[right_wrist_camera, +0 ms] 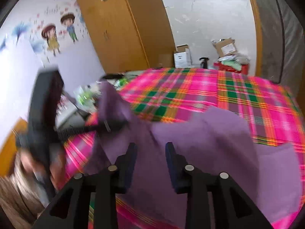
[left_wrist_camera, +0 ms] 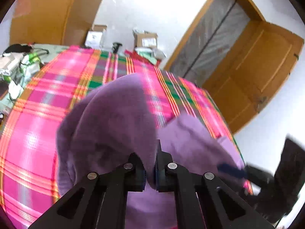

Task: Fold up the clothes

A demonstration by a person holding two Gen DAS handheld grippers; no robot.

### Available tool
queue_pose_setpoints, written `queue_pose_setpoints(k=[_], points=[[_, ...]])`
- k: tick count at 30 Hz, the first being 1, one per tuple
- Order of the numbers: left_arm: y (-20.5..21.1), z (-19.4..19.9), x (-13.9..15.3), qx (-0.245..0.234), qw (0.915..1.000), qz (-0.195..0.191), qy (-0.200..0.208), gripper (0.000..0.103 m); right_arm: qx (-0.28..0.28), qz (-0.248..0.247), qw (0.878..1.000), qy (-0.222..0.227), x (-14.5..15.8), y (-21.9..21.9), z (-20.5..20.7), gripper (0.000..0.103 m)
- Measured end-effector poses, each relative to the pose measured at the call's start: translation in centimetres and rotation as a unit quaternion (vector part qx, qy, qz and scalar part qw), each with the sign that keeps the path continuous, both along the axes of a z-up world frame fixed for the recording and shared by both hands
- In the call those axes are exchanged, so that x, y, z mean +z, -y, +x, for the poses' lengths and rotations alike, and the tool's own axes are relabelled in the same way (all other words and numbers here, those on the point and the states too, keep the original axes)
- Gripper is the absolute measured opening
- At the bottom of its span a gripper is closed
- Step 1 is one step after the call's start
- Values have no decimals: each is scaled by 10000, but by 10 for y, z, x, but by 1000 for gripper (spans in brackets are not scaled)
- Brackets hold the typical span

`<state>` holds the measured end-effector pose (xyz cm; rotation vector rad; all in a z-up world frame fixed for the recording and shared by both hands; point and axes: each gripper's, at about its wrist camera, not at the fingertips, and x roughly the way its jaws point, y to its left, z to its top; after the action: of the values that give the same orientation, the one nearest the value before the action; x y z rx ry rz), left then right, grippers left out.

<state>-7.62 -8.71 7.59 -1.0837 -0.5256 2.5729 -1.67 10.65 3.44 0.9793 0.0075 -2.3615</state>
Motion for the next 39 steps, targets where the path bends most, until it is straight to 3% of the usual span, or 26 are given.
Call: queue_pose_setpoints(k=[5, 10, 17, 23, 26, 30, 36, 39], points=[[14, -17, 7, 194, 9998, -8, -95, 6, -88, 694, 9967, -421, -8, -12, 19, 44], [32, -28, 13, 453, 9989, 1, -141, 6, -118, 1910, 9774, -900, -13, -8, 28, 45], [54, -47, 23, 805, 9962, -62, -313, 6, 325, 2135, 9705, -1072, -18, 2, 37, 45], [68, -61, 21, 944, 9952, -6, -249, 6, -68, 2792, 9526, -1207, -35, 14, 19, 45], [69, -67, 18, 970, 9951, -55, -196, 6, -181, 2723, 9556, -1114, -36, 14, 9, 45], [70, -75, 15, 1006, 9947, -118, -172, 6, -306, 2240, 9698, -919, -24, 5, -7, 12], [66, -89, 6, 1002, 9943, -357, -24, 6, -452, 1920, 9762, -905, 3, -4, -37, 10], [66, -97, -1, 1011, 9941, -389, 92, 6, -514, 1703, 9817, -675, 10, -11, -57, 10]])
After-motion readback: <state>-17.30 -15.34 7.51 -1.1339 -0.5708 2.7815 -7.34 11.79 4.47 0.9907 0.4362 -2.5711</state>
